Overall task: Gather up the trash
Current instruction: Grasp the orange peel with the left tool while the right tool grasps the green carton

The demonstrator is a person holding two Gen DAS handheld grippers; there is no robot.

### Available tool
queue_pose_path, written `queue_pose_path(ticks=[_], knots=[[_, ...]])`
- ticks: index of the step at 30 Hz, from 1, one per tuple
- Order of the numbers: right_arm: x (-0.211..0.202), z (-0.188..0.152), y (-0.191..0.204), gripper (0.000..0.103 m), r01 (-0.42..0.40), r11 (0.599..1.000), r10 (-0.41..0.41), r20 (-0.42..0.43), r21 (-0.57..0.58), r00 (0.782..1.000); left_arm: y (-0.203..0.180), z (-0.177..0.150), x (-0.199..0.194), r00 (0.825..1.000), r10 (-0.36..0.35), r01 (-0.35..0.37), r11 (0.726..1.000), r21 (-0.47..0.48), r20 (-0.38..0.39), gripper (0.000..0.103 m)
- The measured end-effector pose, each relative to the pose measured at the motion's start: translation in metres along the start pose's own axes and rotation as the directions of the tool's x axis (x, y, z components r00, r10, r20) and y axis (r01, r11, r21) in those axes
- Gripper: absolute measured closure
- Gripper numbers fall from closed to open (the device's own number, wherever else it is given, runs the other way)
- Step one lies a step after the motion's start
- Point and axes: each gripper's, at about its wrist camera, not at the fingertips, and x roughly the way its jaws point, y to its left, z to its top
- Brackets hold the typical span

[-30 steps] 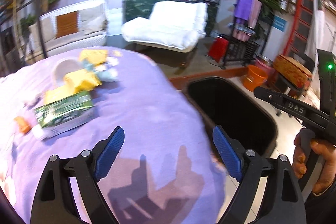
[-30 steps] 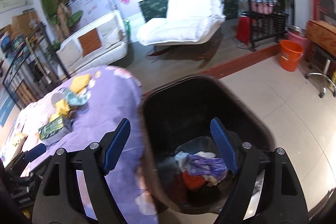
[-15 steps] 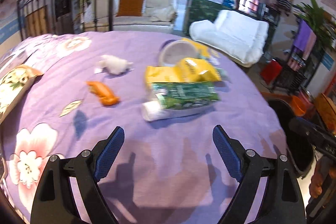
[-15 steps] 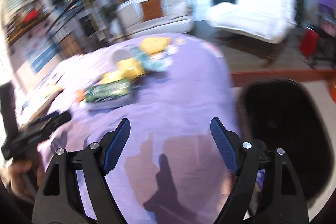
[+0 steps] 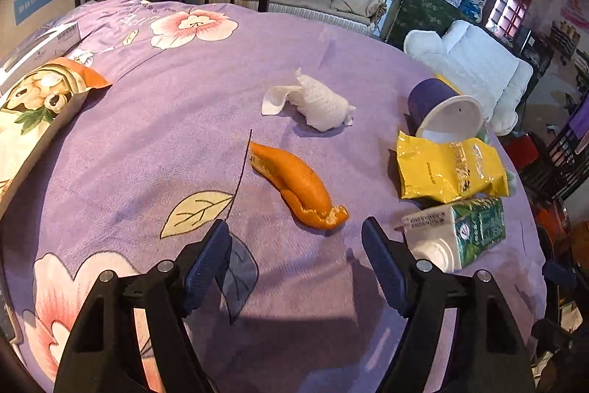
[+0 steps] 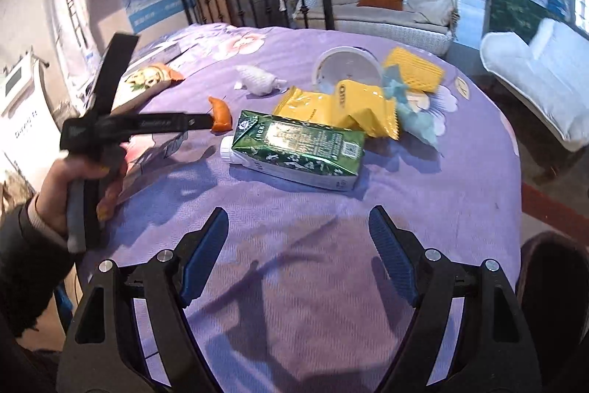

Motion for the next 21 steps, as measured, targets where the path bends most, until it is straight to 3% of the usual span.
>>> queue_pose_path(ticks=[5,8,10,11,14,17,21], knots=[[0.011,0.016,0.011,0.025,0.008,0.990,-0.008,-0.001,-0.138,1.000,-0.001,0.016,0.022,0.999,-0.009,0.008,1.000,-0.014,-0.051,0.032],[0.019,0.025,0.019,0.025,0.012,0.971,-0.015,-0.012,-0.240,1.000,-0.004,0.021,0.032,0.998,0.007,-0.007,1.000,-0.005,-0.067,0.047],[0.029,0.031,0.023,0.025,0.008,0.953,-0.019,-0.035,-0.303,0.999,-0.004,0.022,0.035,0.997,0.021,-0.020,1.000,0.010,-0.069,0.065],[0.033,0.034,0.025,0.025,0.009,0.943,-0.026,-0.044,-0.333,0.999,-0.004,0.022,0.035,0.998,0.014,-0.013,1.000,0.011,-0.069,0.068],[0.053,0.043,0.033,0.025,0.016,0.896,-0.053,-0.070,-0.444,0.996,-0.002,0.019,0.029,0.998,-0.008,0.009,1.000,0.014,-0.061,0.079],[0.071,0.054,0.038,0.025,0.031,0.848,-0.084,-0.076,-0.529,0.994,0.002,0.013,0.018,0.998,-0.029,0.029,1.000,-0.002,-0.048,0.081],[0.094,0.063,0.048,0.025,0.027,0.755,-0.114,-0.091,-0.655,0.989,0.010,0.004,0.005,0.998,-0.049,0.049,0.998,-0.028,-0.026,0.082]])
